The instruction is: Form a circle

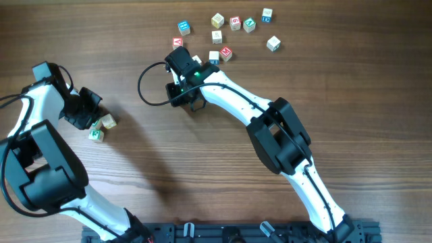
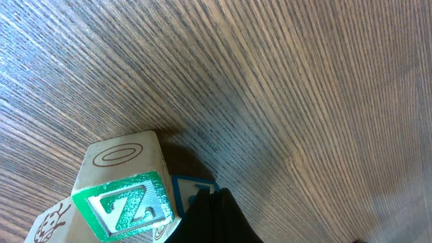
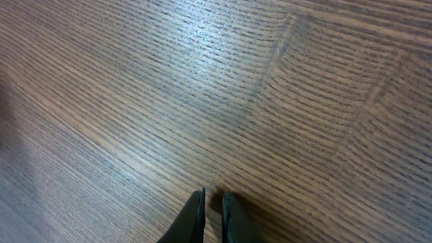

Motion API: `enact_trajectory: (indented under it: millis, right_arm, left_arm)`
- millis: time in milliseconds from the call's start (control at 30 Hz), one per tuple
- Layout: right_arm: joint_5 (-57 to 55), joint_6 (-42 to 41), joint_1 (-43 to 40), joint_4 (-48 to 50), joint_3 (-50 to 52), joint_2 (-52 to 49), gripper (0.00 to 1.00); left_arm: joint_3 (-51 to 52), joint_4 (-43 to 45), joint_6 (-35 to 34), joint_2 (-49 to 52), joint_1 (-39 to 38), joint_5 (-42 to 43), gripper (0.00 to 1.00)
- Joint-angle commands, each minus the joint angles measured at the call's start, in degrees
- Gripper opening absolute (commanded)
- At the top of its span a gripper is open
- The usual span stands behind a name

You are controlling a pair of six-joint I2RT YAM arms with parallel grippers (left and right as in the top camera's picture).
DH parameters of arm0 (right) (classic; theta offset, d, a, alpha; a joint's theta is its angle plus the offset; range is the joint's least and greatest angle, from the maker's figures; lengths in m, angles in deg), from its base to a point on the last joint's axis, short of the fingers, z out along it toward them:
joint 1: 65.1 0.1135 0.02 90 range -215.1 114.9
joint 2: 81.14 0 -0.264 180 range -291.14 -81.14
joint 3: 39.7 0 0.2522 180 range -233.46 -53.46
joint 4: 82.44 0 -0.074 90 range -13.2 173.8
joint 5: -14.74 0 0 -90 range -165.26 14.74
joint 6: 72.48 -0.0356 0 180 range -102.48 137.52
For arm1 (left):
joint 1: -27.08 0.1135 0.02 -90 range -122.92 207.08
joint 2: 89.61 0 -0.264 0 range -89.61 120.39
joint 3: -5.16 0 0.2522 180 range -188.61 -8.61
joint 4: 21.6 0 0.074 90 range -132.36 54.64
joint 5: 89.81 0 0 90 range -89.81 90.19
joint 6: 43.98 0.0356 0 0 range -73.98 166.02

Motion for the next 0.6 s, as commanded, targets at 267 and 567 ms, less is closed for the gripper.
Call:
enact_trajectory:
  millis: [267, 567]
  right_arm:
    - [-3.6, 1.1, -0.2, -0.8, 0.5, -0.6, 0.12]
    - [-4.9, 1.2, -0.2, -0.8, 0.5, -0.6, 0.11]
  left_arm:
    - [-17.7, -4.2, 2.5, -0.4, 1.4, -2.0, 0.04]
    - [-29.4, -30.5, 9.1, -10.5, 1.4, -7.4, 0.04]
